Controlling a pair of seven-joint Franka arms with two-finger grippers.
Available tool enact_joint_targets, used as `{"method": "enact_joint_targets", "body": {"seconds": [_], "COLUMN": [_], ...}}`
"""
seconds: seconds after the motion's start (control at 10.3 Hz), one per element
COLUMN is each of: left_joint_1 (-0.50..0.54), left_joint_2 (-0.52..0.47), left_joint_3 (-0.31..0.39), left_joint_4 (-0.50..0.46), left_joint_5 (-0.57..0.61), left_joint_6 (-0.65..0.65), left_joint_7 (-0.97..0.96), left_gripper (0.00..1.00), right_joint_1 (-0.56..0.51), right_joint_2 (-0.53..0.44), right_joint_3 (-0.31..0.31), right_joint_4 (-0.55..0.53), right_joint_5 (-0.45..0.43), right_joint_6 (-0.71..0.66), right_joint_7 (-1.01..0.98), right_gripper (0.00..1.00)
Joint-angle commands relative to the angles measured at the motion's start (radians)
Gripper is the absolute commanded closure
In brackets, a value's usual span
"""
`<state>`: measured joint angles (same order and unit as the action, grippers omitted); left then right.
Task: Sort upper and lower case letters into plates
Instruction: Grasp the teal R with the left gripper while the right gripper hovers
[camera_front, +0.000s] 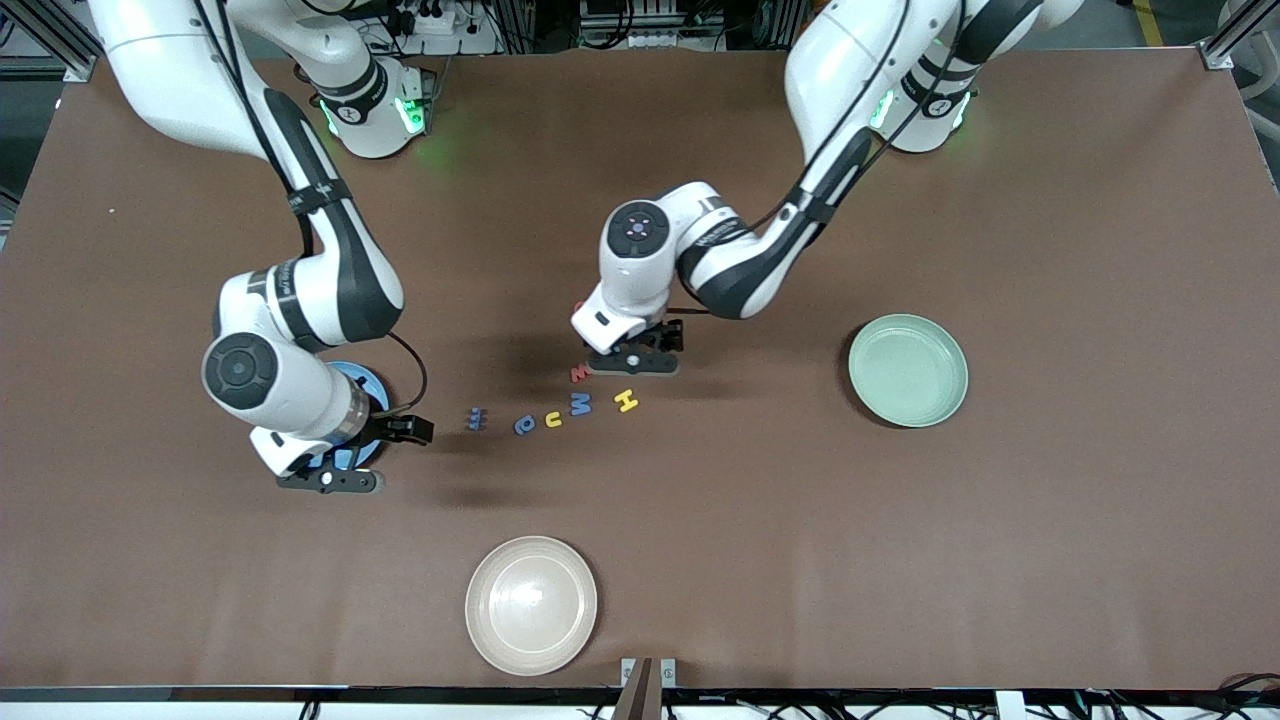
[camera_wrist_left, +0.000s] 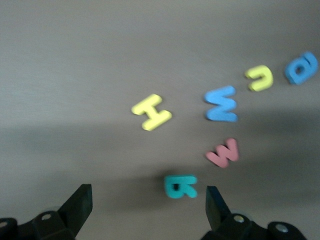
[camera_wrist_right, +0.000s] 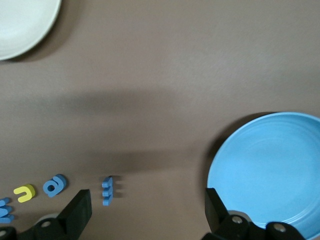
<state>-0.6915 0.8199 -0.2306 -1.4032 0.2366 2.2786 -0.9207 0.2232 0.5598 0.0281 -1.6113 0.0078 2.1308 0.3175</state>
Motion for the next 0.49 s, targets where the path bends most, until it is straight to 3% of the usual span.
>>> {"method": "enact_joint_targets", "body": {"seconds": [0.0,0.39], "left_joint_1": [-0.089,-0.099], "left_joint_2": [0.08,0.129], "left_joint_3": [0.086,0.086], "left_joint_4": [0.081,0.096], "left_joint_5": [0.023,0.02], "left_joint_6": [-0.004,0.033], "left_joint_7": [0.003,-0.096], "left_gripper": [0.0,0.0], "right_joint_1": [-0.001,0.048], "right_joint_2": [0.038,0.072], "right_joint_3": [-0.004,-0.005], "right_joint_4": [0.004,0.002], "right_joint_5": [0.012,0.009], "right_joint_6": [0.068,0.095], "right_joint_7": [0.037,0.15], "right_gripper": [0.0,0.0]}}
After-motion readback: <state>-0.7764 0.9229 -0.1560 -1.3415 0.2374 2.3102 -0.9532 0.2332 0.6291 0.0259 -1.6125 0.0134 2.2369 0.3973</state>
